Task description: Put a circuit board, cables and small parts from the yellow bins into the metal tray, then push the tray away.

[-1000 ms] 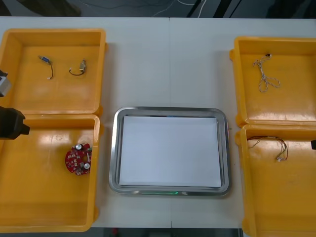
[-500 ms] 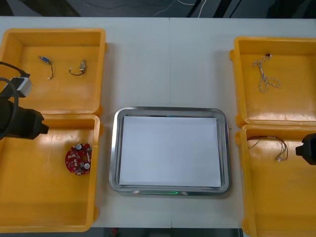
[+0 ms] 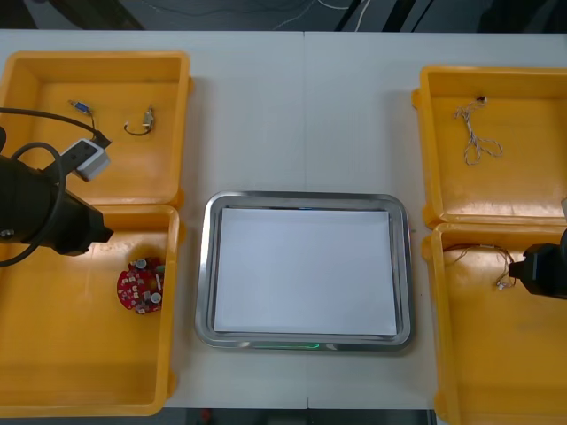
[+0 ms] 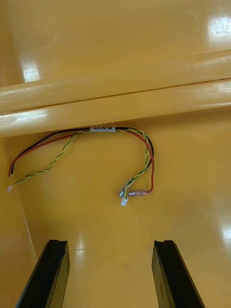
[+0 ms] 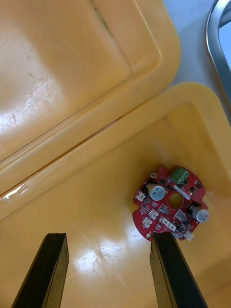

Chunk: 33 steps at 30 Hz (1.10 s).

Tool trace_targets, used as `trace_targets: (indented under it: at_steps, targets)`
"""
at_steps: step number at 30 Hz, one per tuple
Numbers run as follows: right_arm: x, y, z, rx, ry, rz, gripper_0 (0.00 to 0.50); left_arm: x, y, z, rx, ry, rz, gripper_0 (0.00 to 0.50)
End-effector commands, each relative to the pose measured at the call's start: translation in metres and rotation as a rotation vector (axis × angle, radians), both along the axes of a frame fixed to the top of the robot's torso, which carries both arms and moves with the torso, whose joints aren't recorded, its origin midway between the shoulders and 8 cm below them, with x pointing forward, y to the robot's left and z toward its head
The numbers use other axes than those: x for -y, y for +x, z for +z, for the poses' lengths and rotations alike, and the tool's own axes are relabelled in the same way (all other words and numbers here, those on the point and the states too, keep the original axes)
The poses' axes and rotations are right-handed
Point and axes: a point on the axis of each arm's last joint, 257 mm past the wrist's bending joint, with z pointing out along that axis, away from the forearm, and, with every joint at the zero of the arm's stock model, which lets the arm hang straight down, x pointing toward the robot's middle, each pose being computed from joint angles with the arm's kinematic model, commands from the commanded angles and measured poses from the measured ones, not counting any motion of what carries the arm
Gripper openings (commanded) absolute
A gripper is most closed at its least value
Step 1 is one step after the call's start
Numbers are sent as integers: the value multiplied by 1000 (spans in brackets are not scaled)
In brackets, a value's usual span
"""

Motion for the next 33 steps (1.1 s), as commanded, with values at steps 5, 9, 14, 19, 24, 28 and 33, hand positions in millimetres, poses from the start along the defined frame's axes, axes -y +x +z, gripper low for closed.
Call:
trace_targets:
  at_steps: [5,9,14,19,24,28,33]
  targets:
    - [-12,-5,-40,-36,41,19,500,5,7,9,47,96,-165,500]
    - [-14,-3,-50,-44,45,24,500,12,5,6,47,82,-189,500]
    - [-11,0,-62,-44,43,25,500,14,8,-2,71,110,-234,500]
    - [-4,4,-66,-25,24,28,500,14,7,-14,82,125,-262,500]
    - [1,10,-70,-8,11,31,500,13,6,-19,81,143,-283,500]
    - [5,15,-77,4,3,32,500,15,6,-28,88,145,-299,500]
    - [7,19,-83,17,-5,35,500,18,8,-39,100,148,-316,500]
